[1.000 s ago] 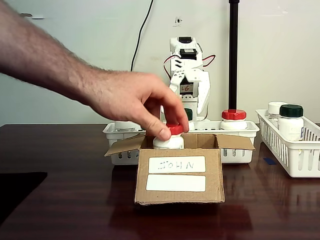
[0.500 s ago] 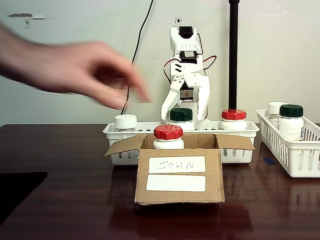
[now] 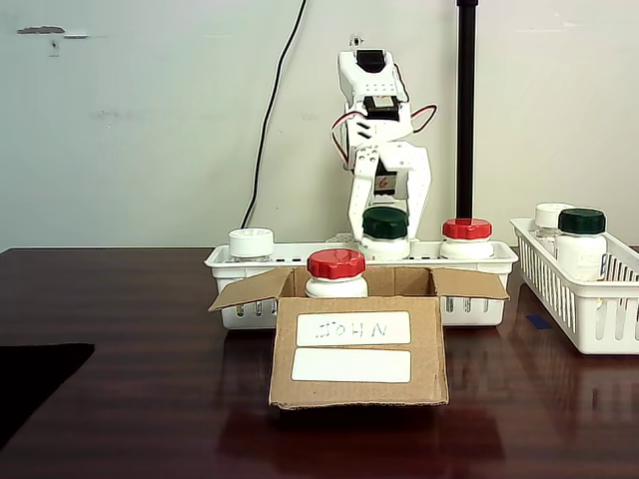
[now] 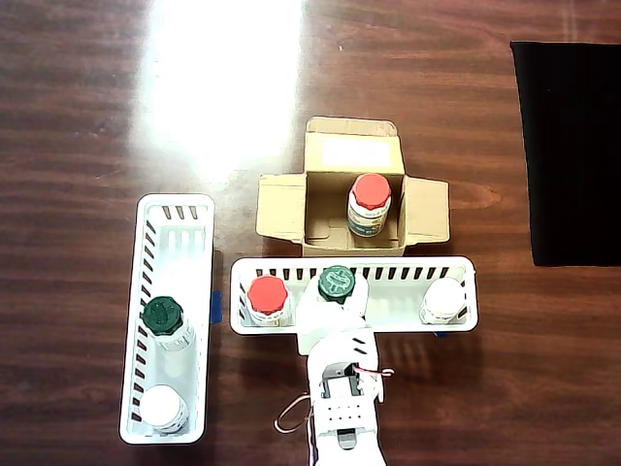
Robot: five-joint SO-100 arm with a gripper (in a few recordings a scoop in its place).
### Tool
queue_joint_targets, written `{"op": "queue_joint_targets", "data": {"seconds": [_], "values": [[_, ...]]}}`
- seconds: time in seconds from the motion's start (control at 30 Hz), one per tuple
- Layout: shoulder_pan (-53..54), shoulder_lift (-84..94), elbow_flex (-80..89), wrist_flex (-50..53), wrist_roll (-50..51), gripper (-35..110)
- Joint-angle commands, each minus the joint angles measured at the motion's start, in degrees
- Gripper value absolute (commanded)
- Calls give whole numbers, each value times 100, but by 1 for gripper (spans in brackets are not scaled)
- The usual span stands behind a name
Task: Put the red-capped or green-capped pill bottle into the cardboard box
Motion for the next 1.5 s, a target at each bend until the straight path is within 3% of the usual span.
{"op": "queue_joint_targets", "data": {"seconds": [0.0, 0.43, 0.67, 1.1, 1.47], "values": [[-88, 510, -1257, 1011, -176, 2], [35, -308, -3858, 2681, -413, 1], [176, -2153, -5713, 2610, -624, 1], [158, -4254, -7620, 2399, -967, 1], [-158, -4843, -7304, 1336, -1415, 1]]}}
